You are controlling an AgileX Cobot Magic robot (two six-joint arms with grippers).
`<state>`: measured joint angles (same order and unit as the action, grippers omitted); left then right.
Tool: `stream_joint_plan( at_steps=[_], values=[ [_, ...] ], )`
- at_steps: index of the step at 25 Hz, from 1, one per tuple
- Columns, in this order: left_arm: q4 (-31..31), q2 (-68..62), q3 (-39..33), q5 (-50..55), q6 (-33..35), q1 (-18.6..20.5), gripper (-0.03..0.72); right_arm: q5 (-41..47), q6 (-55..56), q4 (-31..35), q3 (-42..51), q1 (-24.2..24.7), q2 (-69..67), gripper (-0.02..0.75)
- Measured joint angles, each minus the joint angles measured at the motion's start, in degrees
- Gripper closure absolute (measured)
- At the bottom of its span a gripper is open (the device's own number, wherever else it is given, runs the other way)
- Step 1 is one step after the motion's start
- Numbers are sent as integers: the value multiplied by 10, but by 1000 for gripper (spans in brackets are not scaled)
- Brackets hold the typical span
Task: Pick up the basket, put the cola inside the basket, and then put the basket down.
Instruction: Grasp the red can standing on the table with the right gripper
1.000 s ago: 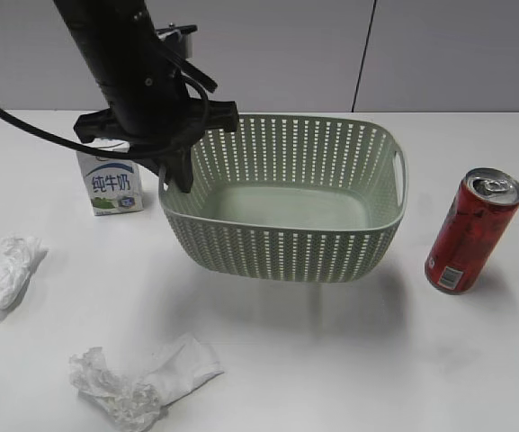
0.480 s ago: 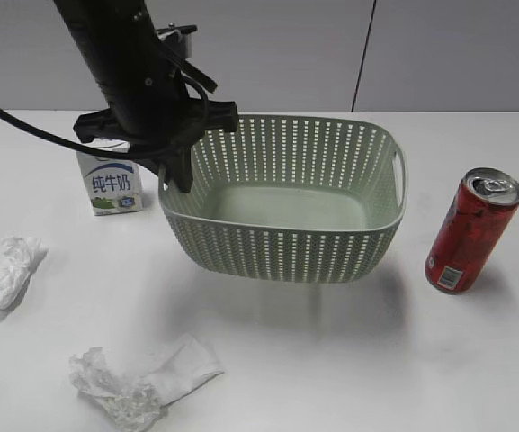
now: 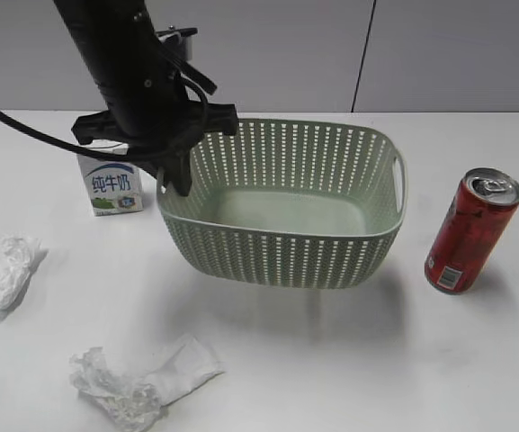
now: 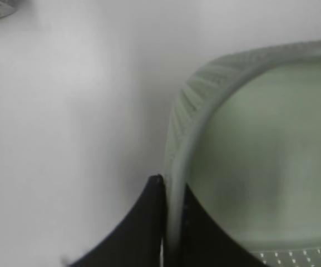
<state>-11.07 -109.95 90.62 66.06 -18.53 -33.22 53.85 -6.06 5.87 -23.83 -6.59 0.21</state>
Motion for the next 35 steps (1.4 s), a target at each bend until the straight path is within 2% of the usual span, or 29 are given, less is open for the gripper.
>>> stream_joint_plan(
  at_steps=[11,17,21,26,35],
  values=[
    [1,0,0,2,0,0,692,0,-13,-4,0,0,1,235],
    [3,0,0,2,0,0,692,-28,-12,-3,-17,0,-40,93],
    [4,0,0,2,0,0,692,-54,-11,14,-63,0,-139,88],
    [5,0,-1,2,0,0,692,-50,-11,65,-156,0,-321,89],
    [6,0,-1,2,0,0,692,15,-41,93,-330,0,-626,108]
  ],
)
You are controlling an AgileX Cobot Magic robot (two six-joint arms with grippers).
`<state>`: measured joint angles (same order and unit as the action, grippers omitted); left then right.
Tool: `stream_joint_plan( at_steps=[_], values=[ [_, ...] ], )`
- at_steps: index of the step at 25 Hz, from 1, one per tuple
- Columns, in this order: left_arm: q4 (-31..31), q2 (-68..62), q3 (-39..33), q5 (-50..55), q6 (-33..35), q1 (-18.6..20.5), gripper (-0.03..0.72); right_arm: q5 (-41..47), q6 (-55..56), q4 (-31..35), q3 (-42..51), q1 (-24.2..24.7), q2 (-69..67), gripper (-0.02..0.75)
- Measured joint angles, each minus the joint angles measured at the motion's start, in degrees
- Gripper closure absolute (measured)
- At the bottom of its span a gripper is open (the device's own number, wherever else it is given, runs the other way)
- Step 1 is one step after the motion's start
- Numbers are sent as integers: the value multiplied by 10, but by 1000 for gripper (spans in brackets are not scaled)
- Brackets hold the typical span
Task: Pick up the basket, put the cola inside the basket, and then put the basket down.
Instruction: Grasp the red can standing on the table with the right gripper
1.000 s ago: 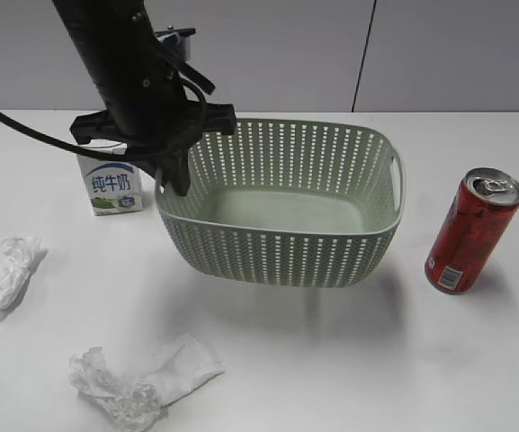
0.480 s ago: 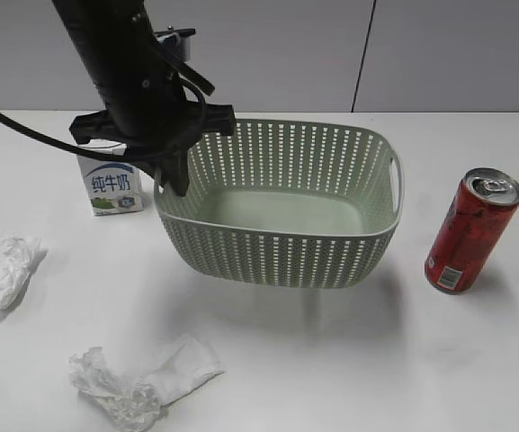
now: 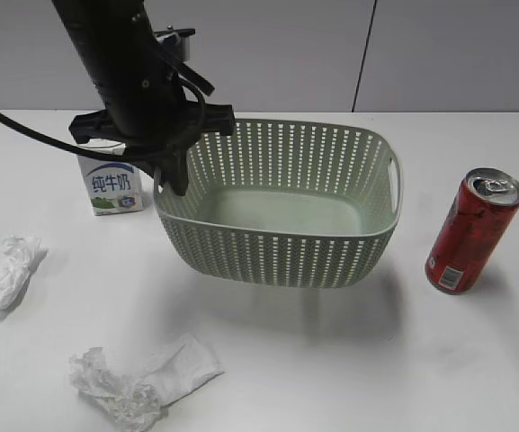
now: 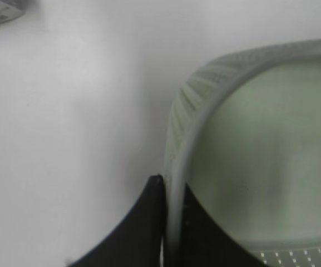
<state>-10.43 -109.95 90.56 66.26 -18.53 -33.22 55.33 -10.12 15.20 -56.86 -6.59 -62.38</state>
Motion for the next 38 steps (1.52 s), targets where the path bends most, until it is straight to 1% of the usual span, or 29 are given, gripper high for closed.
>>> stream_joint_plan(
  at_steps=[6,12,17,21,25,28,31,34,38],
  values=[
    [1,0,0,0,0,0,692,24,-17,0,-90,0,-166,111],
    [1,0,0,-1,0,0,692,25,-20,-23,-121,0,-274,113],
    [1,0,0,-2,0,0,692,20,-21,-26,-132,0,-316,112],
    [1,0,0,-2,0,0,692,10,-21,-36,-133,-12,-338,112],
    [1,0,0,-2,0,0,692,9,-13,-83,-133,-42,-363,112],
    [1,0,0,0,0,0,692,4,1,-111,-133,-56,-365,113],
    [1,0,0,0,0,0,692,2,5,-116,-134,-57,-365,143],
    [1,0,0,0,0,0,692,3,12,-116,-134,-57,-365,219],
    [1,0,0,0,0,0,692,13,16,-116,-140,-57,-365,222]
  ],
)
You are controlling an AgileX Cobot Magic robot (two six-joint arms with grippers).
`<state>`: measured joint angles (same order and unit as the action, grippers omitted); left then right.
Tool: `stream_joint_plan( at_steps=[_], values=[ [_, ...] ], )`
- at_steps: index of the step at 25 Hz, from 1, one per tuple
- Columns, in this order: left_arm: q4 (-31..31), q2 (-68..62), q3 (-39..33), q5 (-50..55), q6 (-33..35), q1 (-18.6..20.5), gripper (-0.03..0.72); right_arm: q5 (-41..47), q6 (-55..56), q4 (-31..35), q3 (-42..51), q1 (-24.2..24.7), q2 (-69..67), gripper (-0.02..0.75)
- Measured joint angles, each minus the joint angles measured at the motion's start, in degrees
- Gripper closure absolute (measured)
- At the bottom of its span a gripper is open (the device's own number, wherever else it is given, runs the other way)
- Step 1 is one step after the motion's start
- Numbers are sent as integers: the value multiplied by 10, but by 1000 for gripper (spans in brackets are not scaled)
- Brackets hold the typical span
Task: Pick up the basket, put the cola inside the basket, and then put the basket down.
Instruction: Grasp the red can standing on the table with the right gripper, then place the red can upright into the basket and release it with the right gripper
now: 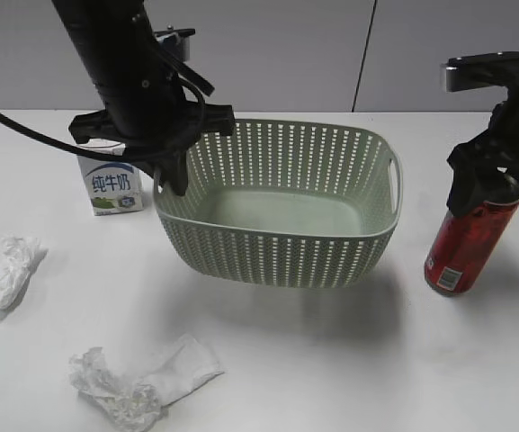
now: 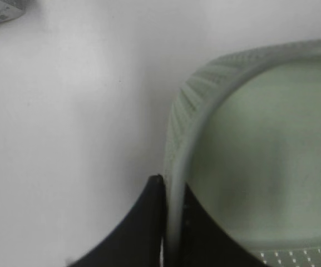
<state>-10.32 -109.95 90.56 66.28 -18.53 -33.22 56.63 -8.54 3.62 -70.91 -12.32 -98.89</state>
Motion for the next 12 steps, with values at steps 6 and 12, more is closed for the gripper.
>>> stream_joint_plan(
  at_steps=[6,12],
  values=[
    [1,0,0,-1,0,0,692,74,2,0,-70,0,1,222],
    [2,-15,0,-4,0,0,692,111,2,5,-158,-1,49,222]
  ],
)
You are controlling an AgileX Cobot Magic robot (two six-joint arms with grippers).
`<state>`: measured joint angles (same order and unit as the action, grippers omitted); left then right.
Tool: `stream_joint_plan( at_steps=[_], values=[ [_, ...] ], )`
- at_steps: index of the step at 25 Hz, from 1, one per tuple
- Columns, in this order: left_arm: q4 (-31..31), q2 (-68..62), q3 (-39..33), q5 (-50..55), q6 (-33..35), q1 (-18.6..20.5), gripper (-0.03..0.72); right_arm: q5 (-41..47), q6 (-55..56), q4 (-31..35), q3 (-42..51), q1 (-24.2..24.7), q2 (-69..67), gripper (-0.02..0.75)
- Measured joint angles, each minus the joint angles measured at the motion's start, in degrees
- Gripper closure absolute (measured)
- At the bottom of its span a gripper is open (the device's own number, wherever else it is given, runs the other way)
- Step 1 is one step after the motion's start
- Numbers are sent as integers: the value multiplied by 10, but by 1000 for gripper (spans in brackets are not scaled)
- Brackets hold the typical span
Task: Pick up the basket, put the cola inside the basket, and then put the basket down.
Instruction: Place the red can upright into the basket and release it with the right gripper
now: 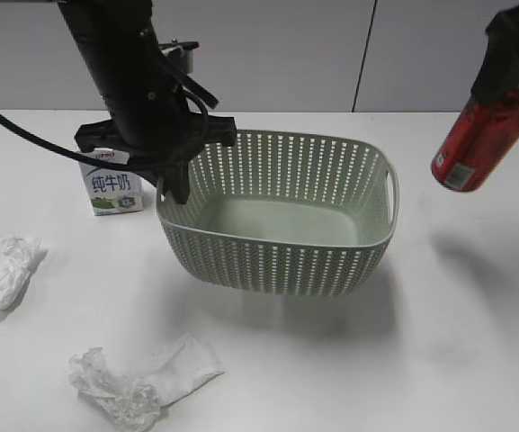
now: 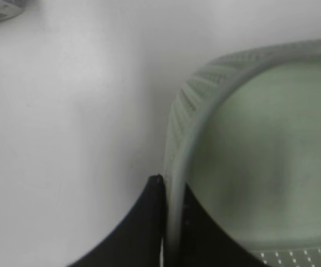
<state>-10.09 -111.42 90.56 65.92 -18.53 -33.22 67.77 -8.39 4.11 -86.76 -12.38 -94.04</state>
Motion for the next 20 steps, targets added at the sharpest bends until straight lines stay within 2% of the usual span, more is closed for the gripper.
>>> stream_joint_plan(
  at_steps=[5,13,16,20],
  values=[
    [0,-11,0,-27,0,0,692,5,0,9,-43,-25,64,222],
    [30,-30,0,-42,-5,-16,692,7,5,-2,-67,-187,48,222],
    [19,-40,-1,-50,-12,-20,692,6,7,-4,-67,-212,5,222],
    [17,-43,-1,-58,-14,-20,692,5,9,-12,-67,-218,-57,222]
  ],
)
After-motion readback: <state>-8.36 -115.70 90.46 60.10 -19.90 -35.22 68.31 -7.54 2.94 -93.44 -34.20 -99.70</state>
